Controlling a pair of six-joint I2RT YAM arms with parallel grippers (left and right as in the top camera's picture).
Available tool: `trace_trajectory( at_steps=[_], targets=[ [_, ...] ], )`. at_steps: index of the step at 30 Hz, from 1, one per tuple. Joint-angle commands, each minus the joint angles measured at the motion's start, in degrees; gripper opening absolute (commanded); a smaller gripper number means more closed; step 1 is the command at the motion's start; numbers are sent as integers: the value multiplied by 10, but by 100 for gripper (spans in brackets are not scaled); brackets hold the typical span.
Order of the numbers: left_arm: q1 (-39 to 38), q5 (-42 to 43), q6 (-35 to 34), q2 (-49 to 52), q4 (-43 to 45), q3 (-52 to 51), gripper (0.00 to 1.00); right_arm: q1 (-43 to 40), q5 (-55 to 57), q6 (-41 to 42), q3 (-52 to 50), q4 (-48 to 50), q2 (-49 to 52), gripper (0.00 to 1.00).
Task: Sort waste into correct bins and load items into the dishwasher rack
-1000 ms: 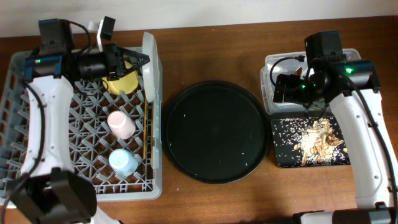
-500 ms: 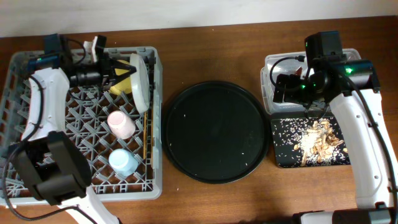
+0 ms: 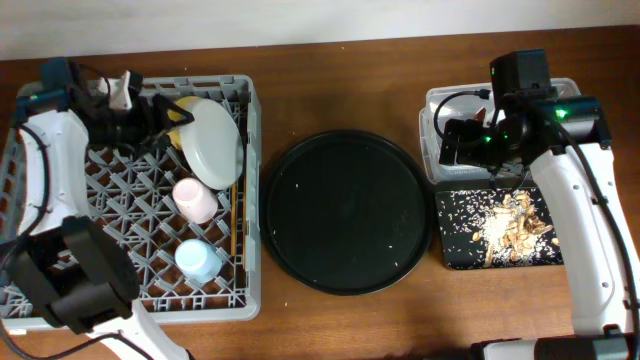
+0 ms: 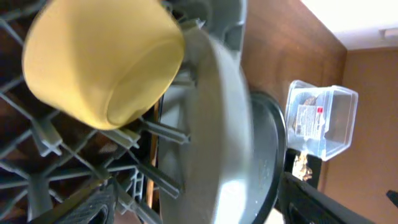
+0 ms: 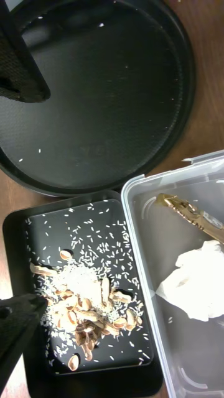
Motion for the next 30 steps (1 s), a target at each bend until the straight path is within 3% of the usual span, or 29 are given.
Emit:
trace_trajectory(
  at_steps=[1,6,9,30],
  targets=[
    [6,-44,9,-51,-33,78,87,-2,7,5,5,1,1,99],
    [6,-174,5,-162,-120,83,98,-2,7,5,5,1,1,99],
    [6,-173,5,-183,-167,83,99,-2,7,5,5,1,1,99],
    [6,-173,5,-183,-168,83,99,-2,7,5,5,1,3,99]
  ],
)
